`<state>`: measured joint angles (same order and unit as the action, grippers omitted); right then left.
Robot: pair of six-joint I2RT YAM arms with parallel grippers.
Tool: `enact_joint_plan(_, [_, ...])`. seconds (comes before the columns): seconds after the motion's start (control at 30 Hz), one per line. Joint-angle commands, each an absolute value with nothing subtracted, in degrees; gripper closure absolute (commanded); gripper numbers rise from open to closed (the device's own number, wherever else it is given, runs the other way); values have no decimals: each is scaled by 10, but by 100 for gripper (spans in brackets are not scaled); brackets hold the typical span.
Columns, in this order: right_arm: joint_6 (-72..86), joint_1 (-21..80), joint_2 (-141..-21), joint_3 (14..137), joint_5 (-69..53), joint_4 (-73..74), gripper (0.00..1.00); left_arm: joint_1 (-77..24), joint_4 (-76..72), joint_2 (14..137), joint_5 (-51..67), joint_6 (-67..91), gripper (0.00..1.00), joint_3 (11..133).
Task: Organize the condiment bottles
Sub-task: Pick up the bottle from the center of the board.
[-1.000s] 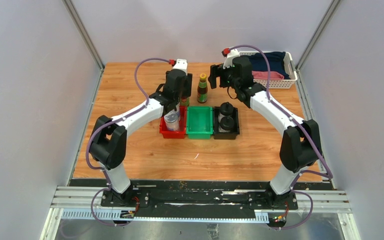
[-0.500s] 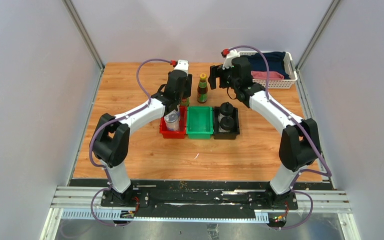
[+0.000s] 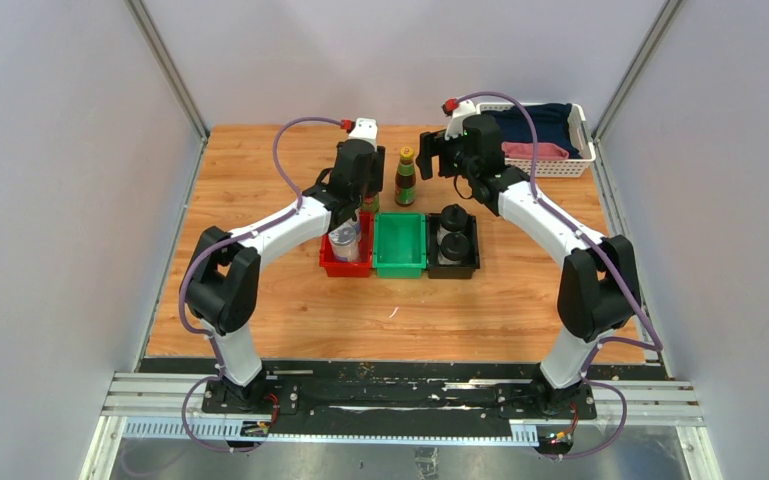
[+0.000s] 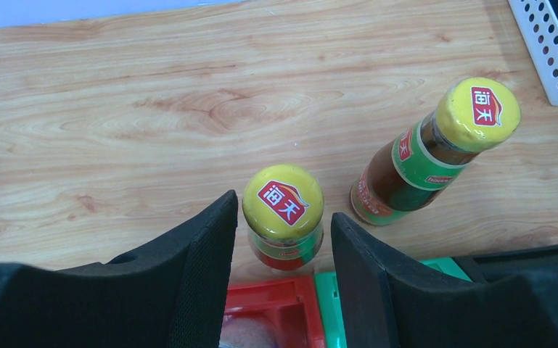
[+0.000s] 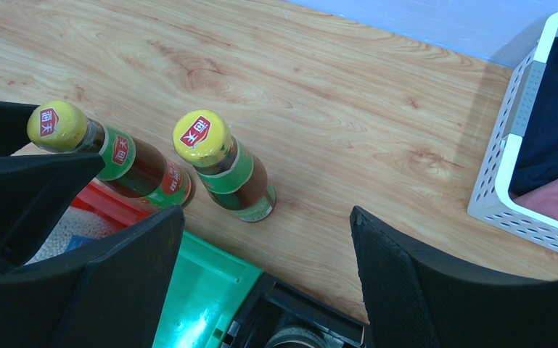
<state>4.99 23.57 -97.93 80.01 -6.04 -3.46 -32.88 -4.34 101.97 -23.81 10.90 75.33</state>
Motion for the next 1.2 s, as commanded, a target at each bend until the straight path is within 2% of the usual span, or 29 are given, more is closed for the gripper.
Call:
enact_joint_plan(0.0, [56,229,-987,812,-69,-40,12,-333,-62,1030,-250,105,44,767])
enact_joint_plan(0.33, [57,229,-987,811,-69,-40,12,-332,-66,1020,-260,106,41,761])
enact_joint_plan(0.53, [57,228,-984,809,-69,-40,12,-333,-67,987,-283,110,20,750])
enact_joint_plan(0.7, [53,228,-980,809,-66,-40,12,-332,-67,944,-297,121,8,735])
enact_joint_plan(0.9, [44,228,-975,815,-66,-33,12,-333,-68,905,-296,117,6,730])
enact_joint_plan(1.17, [46,229,-976,820,-68,-30,12,-333,-69,931,-270,113,8,730])
